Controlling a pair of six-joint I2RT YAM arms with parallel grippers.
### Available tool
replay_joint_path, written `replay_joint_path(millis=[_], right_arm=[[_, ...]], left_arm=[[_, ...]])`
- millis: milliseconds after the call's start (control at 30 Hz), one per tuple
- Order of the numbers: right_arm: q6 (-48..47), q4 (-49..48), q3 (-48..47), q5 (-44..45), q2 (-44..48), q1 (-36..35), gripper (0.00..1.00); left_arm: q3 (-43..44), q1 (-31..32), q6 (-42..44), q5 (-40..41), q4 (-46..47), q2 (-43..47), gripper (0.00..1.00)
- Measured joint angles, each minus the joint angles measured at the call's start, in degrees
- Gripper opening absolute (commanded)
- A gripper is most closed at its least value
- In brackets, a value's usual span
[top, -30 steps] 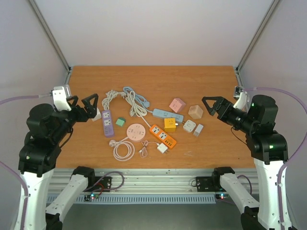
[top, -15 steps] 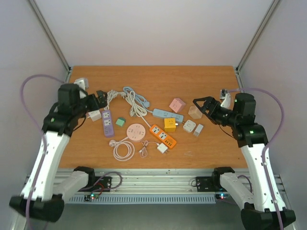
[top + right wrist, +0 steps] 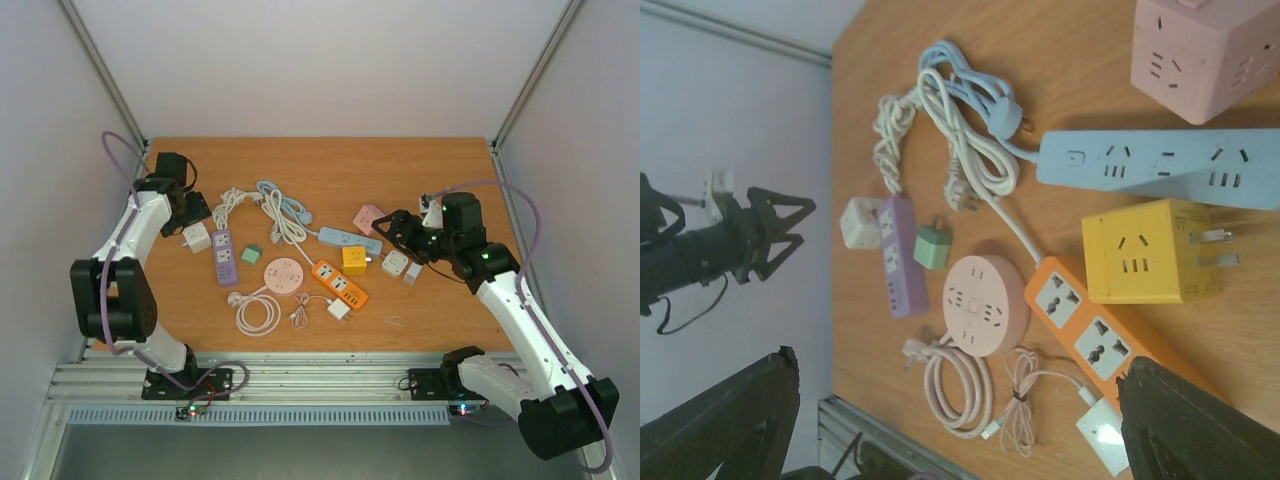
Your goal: Insert the plug
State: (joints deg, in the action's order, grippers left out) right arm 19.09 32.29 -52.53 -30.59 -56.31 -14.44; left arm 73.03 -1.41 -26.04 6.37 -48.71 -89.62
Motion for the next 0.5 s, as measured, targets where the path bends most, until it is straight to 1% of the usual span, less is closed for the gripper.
replay_joint_path(millis=[133, 233, 300, 367, 500], right_arm=[[-0.2, -0.1, 0.0, 1.7, -2.7, -1.8, 0.87], [-0.3, -0.2, 0.0, 2.4, -3.9, -2.3, 0.86], [-0.5, -0.4, 0.0, 2.8, -4.8, -2.7, 0.86], [-0.5, -0.9, 0.0, 2.9, -5.7, -3.0, 0.86], [-0.8, -1.4, 0.0, 2.9, -7.1, -3.3, 0.86]], left_arm=[[0.2, -1.9, -0.2, 1.5, -0.6, -3.7, 0.81], [0.2, -2.1, -0.3, 2.1, -0.7, -3.9, 0.76], [0.3, -2.4, 0.0, 1.5, -0.6, -4.6, 0.75], [0.4, -2.7, 0.3, 0.7, -0.4, -6.3, 0.75], [0.4, -3.1, 1.1, -0.7, -0.2, -9.7, 0.79]])
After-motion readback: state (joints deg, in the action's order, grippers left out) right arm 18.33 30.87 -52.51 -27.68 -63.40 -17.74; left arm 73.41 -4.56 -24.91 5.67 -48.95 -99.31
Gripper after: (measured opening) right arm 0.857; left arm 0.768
